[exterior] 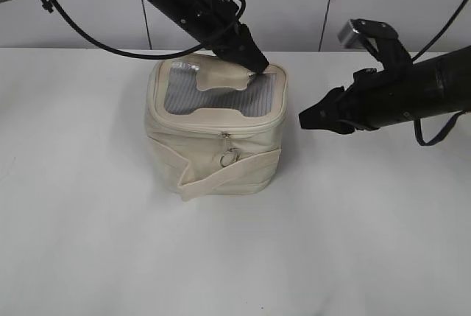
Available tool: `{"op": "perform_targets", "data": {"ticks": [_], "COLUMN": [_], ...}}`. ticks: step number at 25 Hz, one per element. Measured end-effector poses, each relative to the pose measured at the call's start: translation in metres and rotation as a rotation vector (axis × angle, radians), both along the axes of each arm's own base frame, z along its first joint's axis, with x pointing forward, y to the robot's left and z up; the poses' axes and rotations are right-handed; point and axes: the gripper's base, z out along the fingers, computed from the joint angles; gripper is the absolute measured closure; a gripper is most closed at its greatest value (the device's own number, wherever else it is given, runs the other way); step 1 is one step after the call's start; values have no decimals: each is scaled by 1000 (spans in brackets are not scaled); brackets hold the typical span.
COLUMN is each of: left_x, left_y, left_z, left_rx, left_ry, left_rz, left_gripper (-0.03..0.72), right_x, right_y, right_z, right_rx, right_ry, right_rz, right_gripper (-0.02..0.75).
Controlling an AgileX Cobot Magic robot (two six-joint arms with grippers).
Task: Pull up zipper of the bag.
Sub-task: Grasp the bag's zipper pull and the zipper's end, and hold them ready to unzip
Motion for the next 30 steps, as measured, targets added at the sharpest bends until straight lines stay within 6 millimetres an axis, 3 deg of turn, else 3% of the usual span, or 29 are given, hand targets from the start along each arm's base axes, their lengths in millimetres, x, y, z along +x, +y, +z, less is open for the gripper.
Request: {"op": "perform_targets", "data": {"ticks": [3,5,9,18,30], "left_x": [0,0,0,0,4], "left_y": [0,0,0,0,3], "left_z": [0,0,0,0,0], "left_rx": [0,0,0,-1,4], "left_ry": [-1,-1,0,0,-21], "left_rz": [1,1,2,5,26], "left_gripper": [641,641,641,641,641], "right_x": [9,12,16,22,42], "right_y": [0,0,0,5,34], "right_z": [-6,-14,-27,-32,-40], "right_rx": [9,14,13,37,-82], "right_ry": [-22,-20,-18,-33,-87], "right_rz": [-49,-69,-83,-74,-56], "right_gripper": [365,333,325,325,327]}}
